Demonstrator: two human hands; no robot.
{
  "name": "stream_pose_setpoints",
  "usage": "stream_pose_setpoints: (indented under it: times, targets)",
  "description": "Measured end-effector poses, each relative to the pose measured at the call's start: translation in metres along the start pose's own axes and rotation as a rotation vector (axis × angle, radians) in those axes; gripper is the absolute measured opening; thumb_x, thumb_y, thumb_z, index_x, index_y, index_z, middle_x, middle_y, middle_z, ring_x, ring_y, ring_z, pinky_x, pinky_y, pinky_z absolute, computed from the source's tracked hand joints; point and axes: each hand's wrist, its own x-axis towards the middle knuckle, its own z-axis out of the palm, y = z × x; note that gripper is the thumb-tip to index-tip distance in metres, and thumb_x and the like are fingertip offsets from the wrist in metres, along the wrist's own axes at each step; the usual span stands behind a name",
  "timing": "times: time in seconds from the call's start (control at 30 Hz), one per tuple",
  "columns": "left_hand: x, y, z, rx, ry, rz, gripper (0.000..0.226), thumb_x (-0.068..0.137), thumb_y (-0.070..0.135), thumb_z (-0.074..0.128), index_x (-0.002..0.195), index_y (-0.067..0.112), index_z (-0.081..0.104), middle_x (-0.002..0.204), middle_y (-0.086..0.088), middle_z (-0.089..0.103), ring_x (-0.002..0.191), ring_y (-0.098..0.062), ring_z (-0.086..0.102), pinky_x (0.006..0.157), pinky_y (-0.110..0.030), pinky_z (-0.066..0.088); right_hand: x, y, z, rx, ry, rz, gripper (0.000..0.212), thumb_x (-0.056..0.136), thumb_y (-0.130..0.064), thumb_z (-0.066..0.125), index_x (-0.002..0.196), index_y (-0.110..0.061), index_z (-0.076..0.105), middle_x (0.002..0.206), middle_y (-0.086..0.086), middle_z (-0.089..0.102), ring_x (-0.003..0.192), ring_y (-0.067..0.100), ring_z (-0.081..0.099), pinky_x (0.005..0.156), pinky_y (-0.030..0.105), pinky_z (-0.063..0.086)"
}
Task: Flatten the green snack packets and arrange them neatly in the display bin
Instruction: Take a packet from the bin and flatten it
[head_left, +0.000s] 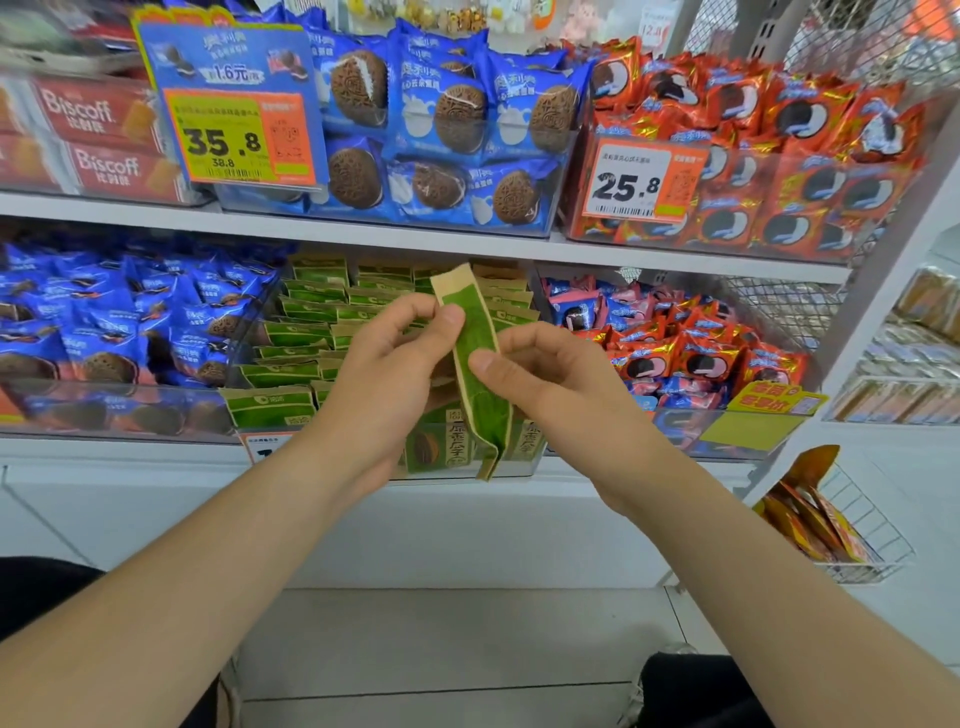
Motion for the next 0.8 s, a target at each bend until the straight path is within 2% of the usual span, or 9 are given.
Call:
stream_pose_setpoints:
  times: [0.1,0.2,0.27,0.37,0.47,0.53,0.6,0.67,0.8]
  targets:
    - [0.004,0.001,-0.002,-0.067,0.071,0.024,0.023,0.111,0.025,0.054,0.115,0.004,0.064,0.092,-0.005,0.077,0.085,-0.018,0.075,0.072,-0.036,0.062,-0.001,0.0,-0.002,0.058,-0.147,0.153,0.031,0.093,-0.026,0.081,0.12,-0.023,0.067,0.112,0.01,0.078,0.104,0.029,0.077,0.097,0.048,0.062]
    - [0.005,0.0,-0.003,-0.062,0.055,0.013,0.039,0.109,0.03,0.057,0.121,-0.007,0.059,0.101,-0.004,0.08,0.098,-0.018,0.077,0.088,-0.043,0.064,-0.002,0.0,0.0,0.16,-0.001,0.12,0.021,0.092,-0.02,0.081,0.103,-0.013,0.064,0.105,0.012,0.079,0.098,0.033,0.077,0.091,0.049,0.064]
    - [0.002,-0.001,0.0,0.06,-0.016,0.012,0.041,0.103,0.037,0.065,0.113,-0.002,0.067,0.11,-0.003,0.08,0.11,-0.017,0.076,0.097,-0.045,0.061,-0.001,0.003,0.001,0.1,0.146,0.004,0.024,0.097,-0.028,0.077,0.089,-0.01,0.064,0.093,0.012,0.079,0.091,0.036,0.076,0.088,0.056,0.063]
    - [-0.006,-0.007,0.004,0.183,-0.072,0.031,0.027,0.097,0.037,0.075,0.096,0.01,0.08,0.108,0.0,0.08,0.108,-0.015,0.076,0.095,-0.042,0.063,0.003,0.011,0.001,-0.102,0.238,-0.163,0.035,0.104,-0.038,0.066,0.084,-0.01,0.07,0.077,0.007,0.074,0.08,0.032,0.073,0.078,0.059,0.062]
    - [-0.008,-0.012,0.004,0.288,-0.064,0.079,0.019,0.097,0.035,0.077,0.089,0.018,0.084,0.097,-0.004,0.081,0.102,-0.025,0.077,0.097,-0.051,0.062,0.003,0.017,0.002,-0.15,0.234,-0.201,0.035,0.106,-0.039,0.062,0.086,-0.014,0.075,0.078,0.006,0.076,0.079,0.032,0.074,0.075,0.06,0.062]
    - [-0.007,-0.012,0.003,0.293,-0.052,0.075,0.015,0.098,0.027,0.075,0.089,0.02,0.085,0.094,-0.002,0.081,0.099,-0.024,0.078,0.096,-0.047,0.063,0.001,0.019,0.002,-0.077,0.242,-0.163,0.033,0.106,-0.035,0.063,0.089,-0.008,0.076,0.083,0.015,0.076,0.084,0.039,0.073,0.079,0.062,0.061]
    - [-0.007,-0.013,0.004,0.272,-0.059,0.067,0.016,0.1,0.014,0.072,0.091,0.018,0.085,0.096,0.002,0.082,0.097,-0.016,0.078,0.091,-0.036,0.065,0.0,0.018,0.001,0.088,0.24,-0.057,0.034,0.107,-0.03,0.062,0.095,-0.001,0.075,0.093,0.024,0.076,0.096,0.046,0.071,0.087,0.058,0.062]
    - [-0.007,-0.013,0.006,0.297,-0.071,0.079,0.016,0.101,0.01,0.069,0.092,0.014,0.082,0.097,0.001,0.081,0.097,-0.015,0.078,0.086,-0.03,0.064,-0.001,0.018,0.0,0.183,0.224,0.024,0.033,0.108,-0.028,0.061,0.097,-0.001,0.077,0.098,0.021,0.078,0.102,0.04,0.074,0.09,0.048,0.064]
    - [-0.005,-0.017,0.004,0.291,-0.083,0.049,0.015,0.103,0.009,0.067,0.094,0.011,0.078,0.1,-0.005,0.079,0.101,-0.018,0.077,0.084,-0.026,0.063,-0.003,0.018,0.002,0.224,0.222,0.078,0.034,0.107,-0.029,0.061,0.091,-0.005,0.08,0.098,0.014,0.08,0.102,0.032,0.076,0.09,0.043,0.065]
